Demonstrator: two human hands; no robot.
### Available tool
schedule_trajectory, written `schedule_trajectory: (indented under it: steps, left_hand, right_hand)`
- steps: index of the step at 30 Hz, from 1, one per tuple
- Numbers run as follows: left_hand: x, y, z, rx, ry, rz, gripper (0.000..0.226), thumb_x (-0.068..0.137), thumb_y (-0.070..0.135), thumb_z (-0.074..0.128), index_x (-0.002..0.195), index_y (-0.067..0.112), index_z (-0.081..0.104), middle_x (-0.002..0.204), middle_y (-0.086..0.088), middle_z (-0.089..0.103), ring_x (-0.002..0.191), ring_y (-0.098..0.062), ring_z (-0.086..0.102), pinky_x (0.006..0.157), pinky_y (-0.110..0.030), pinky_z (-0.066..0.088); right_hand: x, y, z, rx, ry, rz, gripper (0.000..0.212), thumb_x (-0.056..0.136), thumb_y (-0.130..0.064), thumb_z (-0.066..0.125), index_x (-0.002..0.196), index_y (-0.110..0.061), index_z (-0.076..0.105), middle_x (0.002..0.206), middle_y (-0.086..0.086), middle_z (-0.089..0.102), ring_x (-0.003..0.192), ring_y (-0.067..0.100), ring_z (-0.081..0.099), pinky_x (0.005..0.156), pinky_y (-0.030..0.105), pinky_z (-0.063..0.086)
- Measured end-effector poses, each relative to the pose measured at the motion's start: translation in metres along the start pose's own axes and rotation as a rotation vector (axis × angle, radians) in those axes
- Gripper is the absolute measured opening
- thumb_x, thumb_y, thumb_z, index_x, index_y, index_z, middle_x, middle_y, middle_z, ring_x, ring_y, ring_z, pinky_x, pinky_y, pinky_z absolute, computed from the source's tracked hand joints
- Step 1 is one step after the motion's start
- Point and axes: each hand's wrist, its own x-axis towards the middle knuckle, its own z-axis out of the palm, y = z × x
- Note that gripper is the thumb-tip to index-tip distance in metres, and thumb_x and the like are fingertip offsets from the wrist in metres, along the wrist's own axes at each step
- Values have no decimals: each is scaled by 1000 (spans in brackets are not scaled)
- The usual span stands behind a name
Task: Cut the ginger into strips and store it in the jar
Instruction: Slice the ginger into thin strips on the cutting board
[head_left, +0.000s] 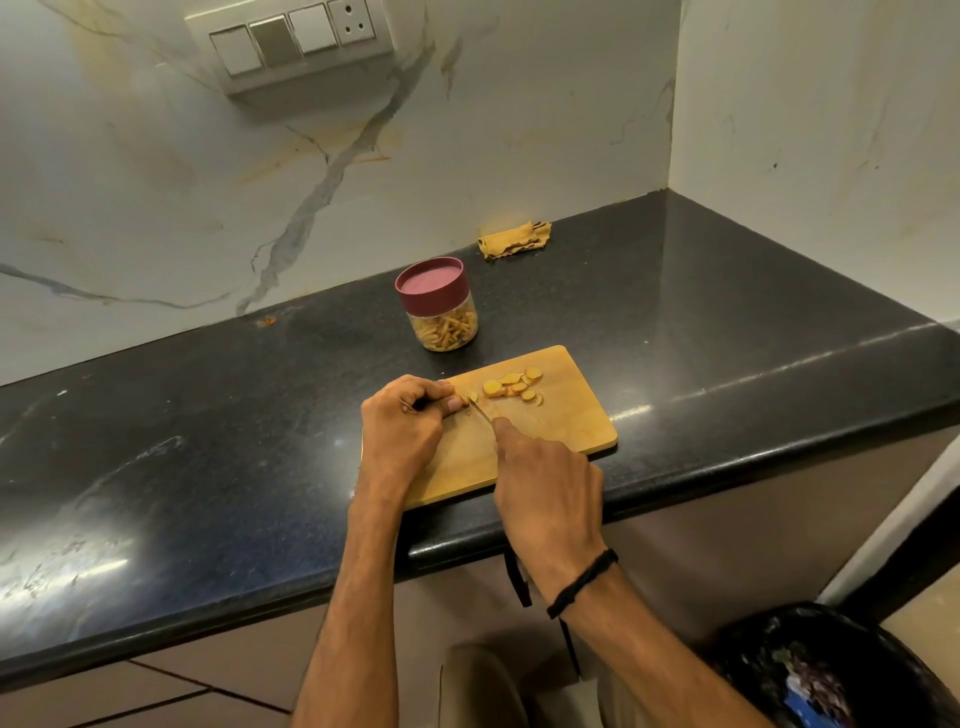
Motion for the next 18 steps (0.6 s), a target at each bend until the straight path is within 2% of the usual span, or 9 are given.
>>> schedule_trajectory:
  steps: [6, 14, 18]
  left_hand:
    - [-1, 0, 0, -7, -10, -11, 13, 81, 15, 82, 93, 18, 78, 95, 9, 73, 92, 0, 68, 84, -13, 53]
    - [-3, 1, -1, -14, -17, 5, 18, 83, 5, 78, 97, 16, 76, 96, 7, 73, 92, 2, 67, 84, -8, 51]
    - [-2, -1, 0, -18, -11, -5, 17, 84, 4, 78, 98, 13, 77, 96, 7, 74, 94, 2, 68, 85, -10, 51]
  right_hand:
    - [0, 4, -5, 56, 76, 42, 43, 105, -30, 37, 147, -29, 31, 83, -6, 48, 71, 12, 46, 61, 26, 36]
    - [11, -13, -2, 102, 74, 15, 41, 105, -31, 36, 146, -29, 33, 92, -3, 60, 73, 14, 44, 64, 27, 35]
    - [14, -17, 1, 134, 55, -9, 39, 105, -30, 37, 144, -29, 36, 95, 0, 63, 86, 20, 60, 67, 29, 35]
